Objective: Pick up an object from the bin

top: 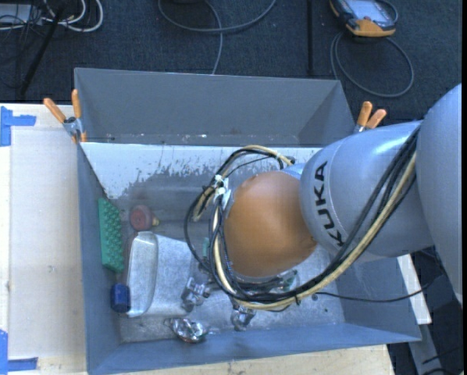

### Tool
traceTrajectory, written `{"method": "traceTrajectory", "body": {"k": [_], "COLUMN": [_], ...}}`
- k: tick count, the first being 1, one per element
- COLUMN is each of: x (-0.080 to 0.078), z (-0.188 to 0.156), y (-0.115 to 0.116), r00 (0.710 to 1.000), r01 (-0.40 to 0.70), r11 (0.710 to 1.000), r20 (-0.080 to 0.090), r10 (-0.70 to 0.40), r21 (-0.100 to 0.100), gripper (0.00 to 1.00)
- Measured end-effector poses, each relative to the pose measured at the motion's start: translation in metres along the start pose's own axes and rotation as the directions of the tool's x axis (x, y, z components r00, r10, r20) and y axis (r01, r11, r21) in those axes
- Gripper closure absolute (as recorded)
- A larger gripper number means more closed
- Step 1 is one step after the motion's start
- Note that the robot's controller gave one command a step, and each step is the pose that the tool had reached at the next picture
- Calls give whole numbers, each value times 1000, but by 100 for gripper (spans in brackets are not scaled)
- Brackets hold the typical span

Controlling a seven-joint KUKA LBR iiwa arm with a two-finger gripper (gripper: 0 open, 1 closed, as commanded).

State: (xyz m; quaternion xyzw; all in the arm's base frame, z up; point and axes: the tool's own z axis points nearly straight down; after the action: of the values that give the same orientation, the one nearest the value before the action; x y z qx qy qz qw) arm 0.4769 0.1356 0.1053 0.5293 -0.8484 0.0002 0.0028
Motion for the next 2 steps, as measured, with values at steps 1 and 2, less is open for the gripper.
{"method": "traceTrajectory", "body": {"k": [1, 2], "x": [-70, -69], "z": [21, 20], "y": [34, 32], "r00": [921, 924], "r01": [389, 382], "r11": [921, 924], "r20": [6, 5], "r10": [-389, -382], "r21": [2, 5], "gripper": [0, 100]}}
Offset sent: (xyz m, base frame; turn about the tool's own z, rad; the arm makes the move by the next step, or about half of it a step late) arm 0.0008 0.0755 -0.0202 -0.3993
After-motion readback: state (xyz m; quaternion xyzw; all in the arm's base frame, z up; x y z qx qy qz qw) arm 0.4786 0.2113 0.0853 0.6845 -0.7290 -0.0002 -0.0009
